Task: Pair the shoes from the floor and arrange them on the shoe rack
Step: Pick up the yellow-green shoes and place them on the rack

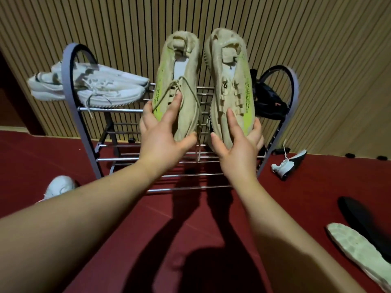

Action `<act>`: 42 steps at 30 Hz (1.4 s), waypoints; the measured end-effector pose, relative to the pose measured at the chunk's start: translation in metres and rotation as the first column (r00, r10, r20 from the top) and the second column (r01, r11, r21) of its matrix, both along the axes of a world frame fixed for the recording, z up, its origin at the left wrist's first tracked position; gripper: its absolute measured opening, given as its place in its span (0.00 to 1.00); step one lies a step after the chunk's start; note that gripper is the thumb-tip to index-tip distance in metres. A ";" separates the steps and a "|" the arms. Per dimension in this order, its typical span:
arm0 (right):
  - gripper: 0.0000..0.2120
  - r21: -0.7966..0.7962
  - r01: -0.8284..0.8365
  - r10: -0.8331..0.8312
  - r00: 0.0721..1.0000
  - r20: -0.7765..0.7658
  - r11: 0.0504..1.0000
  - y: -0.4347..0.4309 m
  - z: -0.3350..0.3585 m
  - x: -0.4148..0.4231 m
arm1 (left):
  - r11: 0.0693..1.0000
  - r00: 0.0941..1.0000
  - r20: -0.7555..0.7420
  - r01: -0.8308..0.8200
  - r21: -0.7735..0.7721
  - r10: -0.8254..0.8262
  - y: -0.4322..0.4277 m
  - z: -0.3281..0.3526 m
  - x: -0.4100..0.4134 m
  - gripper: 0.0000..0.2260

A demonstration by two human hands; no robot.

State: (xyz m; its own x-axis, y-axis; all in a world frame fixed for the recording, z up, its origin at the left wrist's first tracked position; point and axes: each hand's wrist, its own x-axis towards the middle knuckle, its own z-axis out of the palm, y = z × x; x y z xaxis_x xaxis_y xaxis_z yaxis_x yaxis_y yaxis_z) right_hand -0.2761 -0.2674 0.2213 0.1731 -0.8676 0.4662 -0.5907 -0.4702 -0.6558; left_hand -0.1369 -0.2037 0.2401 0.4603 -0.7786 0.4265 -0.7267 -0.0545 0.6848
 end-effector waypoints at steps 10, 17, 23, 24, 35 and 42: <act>0.24 -0.004 0.078 -0.070 0.872 -0.485 0.997 -0.073 0.041 0.041 | 0.900 0.986 0.156 -0.120 0.419 0.059 -0.070 0.037 0.042 0.39; 0.24 -0.120 0.081 -0.143 0.681 -0.718 0.989 -0.075 0.041 0.056 | 0.788 0.817 0.525 -0.154 0.596 -0.237 -0.065 0.035 0.081 0.34; 0.23 0.114 0.113 -0.014 0.768 -0.640 0.987 -0.079 0.049 0.099 | 0.782 0.778 0.578 -0.193 0.592 -0.245 -0.066 0.036 0.104 0.35; 0.23 0.106 0.123 -0.023 0.755 -0.655 0.987 -0.082 0.046 0.101 | 0.771 0.795 0.542 -0.156 0.618 -0.273 -0.066 0.034 0.106 0.37; 0.26 0.247 0.148 -0.009 0.873 -0.487 0.958 -0.095 0.045 0.107 | 0.723 0.667 0.667 -0.275 0.634 -0.331 -0.077 0.048 0.095 0.31; 0.25 0.205 -0.143 0.212 0.902 -0.375 0.968 -0.084 0.033 0.061 | 0.758 0.731 0.477 0.084 0.647 -0.489 -0.080 0.040 0.101 0.30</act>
